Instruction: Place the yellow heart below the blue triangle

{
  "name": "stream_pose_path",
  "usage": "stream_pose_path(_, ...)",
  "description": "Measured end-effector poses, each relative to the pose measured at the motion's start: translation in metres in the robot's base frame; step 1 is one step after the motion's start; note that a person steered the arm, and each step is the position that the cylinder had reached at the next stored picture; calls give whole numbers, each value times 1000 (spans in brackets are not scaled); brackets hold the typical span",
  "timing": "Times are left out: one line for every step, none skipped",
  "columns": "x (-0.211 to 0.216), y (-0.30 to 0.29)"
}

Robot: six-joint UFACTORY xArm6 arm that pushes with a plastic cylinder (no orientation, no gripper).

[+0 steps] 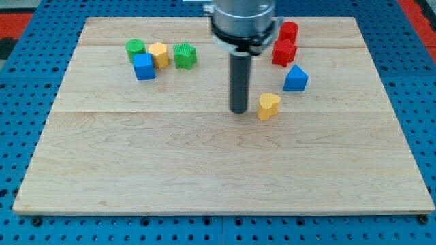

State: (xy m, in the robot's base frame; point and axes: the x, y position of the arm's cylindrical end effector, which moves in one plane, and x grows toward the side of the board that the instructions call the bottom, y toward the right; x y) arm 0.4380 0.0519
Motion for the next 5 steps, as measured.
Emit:
stream_pose_path(2,28)
stream_pose_path(17,20)
stream_pose_path(19,6)
stream_pose_path(19,51)
stream_pose_path(23,53)
